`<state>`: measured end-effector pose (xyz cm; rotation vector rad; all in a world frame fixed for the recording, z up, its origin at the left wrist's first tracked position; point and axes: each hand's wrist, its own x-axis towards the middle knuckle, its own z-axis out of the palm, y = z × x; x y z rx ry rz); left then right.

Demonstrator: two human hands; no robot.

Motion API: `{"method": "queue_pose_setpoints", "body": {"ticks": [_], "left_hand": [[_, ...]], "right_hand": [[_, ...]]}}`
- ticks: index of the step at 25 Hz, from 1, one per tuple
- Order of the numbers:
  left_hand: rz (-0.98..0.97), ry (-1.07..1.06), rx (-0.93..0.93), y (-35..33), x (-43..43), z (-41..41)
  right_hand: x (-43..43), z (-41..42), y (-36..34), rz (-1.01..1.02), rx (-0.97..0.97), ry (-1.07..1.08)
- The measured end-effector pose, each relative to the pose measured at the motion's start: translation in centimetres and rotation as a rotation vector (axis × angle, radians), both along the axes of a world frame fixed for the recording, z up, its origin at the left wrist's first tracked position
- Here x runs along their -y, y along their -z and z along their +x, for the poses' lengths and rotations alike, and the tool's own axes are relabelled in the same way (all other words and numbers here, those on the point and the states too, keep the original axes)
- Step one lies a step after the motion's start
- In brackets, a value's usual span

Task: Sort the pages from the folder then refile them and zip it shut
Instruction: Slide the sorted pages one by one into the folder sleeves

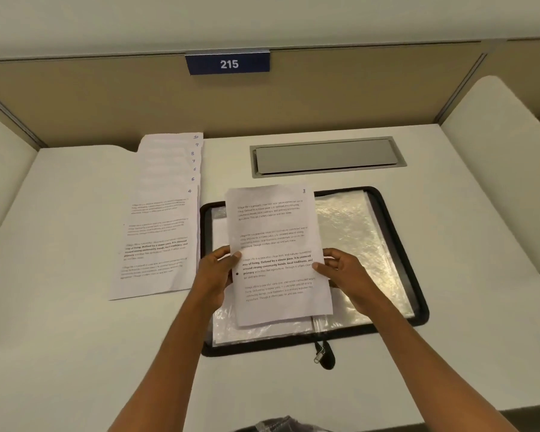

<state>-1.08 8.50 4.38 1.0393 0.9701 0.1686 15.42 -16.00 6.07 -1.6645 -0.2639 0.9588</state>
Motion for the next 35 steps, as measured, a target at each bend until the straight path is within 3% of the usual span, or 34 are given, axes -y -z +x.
{"method": "queue_pose_setpoints", "body": {"ticks": [4, 7, 9, 13, 16, 19, 27, 32, 35], "left_hand": [[-0.051, 0.083, 0.002, -0.2, 3.7, 3.5], [0.03, 0.138, 0.002, 0.1, 5.3, 6.8], [0.228, 0.159, -0.042, 0.5, 5.5, 9.4], [0.851, 0.272, -0.128, 1.2, 4.8, 15.2], [1.09, 0.415, -0.113, 2.2, 4.1, 19.6], [1.26, 0.573, -0.16, 3.2, 3.4, 23.0], [1.298, 0.663, -0.102, 3.9, 1.3, 25.8], [1.301, 0.674, -0.081, 4.1, 0.8, 25.8], [1.368, 0.685, -0.072, 4.1, 0.6, 25.8]], "right_hand": [[1.3, 3.5, -0.4, 0.026, -0.018, 0.0], [3.0, 6.3, 0.4, -0.008, -0.033, 0.046], [4.4, 8.0, 0.9, -0.023, -0.032, 0.098], [7.2, 11.5, 2.4, -0.098, -0.026, 0.068], [8.6, 13.9, 3.1, -0.157, -0.045, -0.009], [9.0, 15.1, 3.2, -0.207, 0.069, -0.015], [10.0, 17.5, 1.9, -0.163, 0.207, 0.239], [9.1, 20.0, -1.1, -0.046, 0.204, 0.258], [7.5, 21.4, -3.4, -0.013, 0.324, 0.3]]}}
